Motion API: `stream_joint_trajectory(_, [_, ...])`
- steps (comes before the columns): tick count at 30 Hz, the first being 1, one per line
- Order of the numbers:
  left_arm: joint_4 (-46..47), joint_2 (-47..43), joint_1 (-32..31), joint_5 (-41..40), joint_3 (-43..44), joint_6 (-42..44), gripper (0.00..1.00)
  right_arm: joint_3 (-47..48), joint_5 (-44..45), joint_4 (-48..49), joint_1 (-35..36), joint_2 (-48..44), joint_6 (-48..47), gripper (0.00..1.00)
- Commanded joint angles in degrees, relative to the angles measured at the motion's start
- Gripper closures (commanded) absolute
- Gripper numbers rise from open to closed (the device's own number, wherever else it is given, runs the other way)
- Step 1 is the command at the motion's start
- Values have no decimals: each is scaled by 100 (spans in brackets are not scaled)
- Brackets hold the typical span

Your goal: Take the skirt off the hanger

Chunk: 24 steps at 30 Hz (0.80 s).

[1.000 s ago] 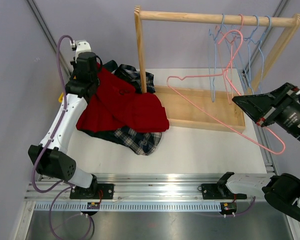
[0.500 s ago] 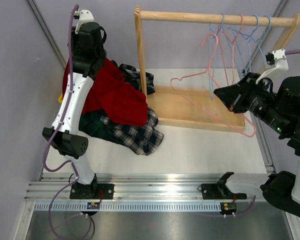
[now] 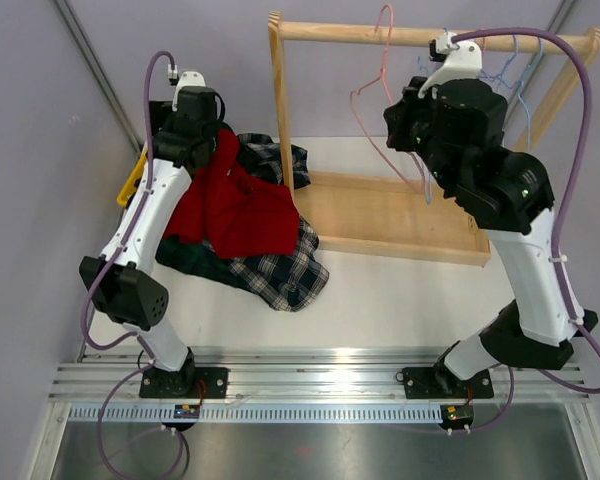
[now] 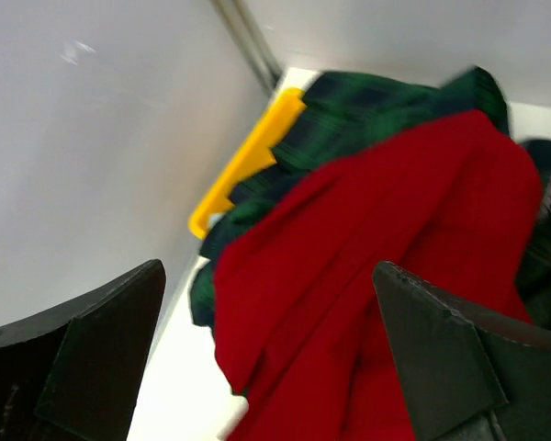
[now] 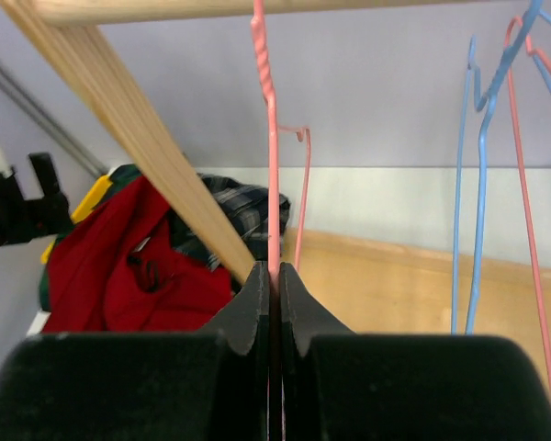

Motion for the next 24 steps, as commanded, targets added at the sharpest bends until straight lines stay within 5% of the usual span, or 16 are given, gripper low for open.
stream_joint_trajectory(1, [23, -632, 24, 736, -36, -423, 1, 335, 697, 1060, -36, 154, -566, 100])
stream_joint_trajectory(8, [172, -1993, -178, 1474, -992, -723, 1, 389, 1066, 1615, -168, 506, -910, 100])
stream_joint_trajectory(14, [67, -3048, -310, 2176, -1662, -995, 1, -750, 1005, 1650, -379, 218, -550, 100])
stream_joint_trajectory(24, [-522, -3559, -749, 2398, -1680, -1171, 1, -1967, 776, 1651, -458, -645, -40, 96])
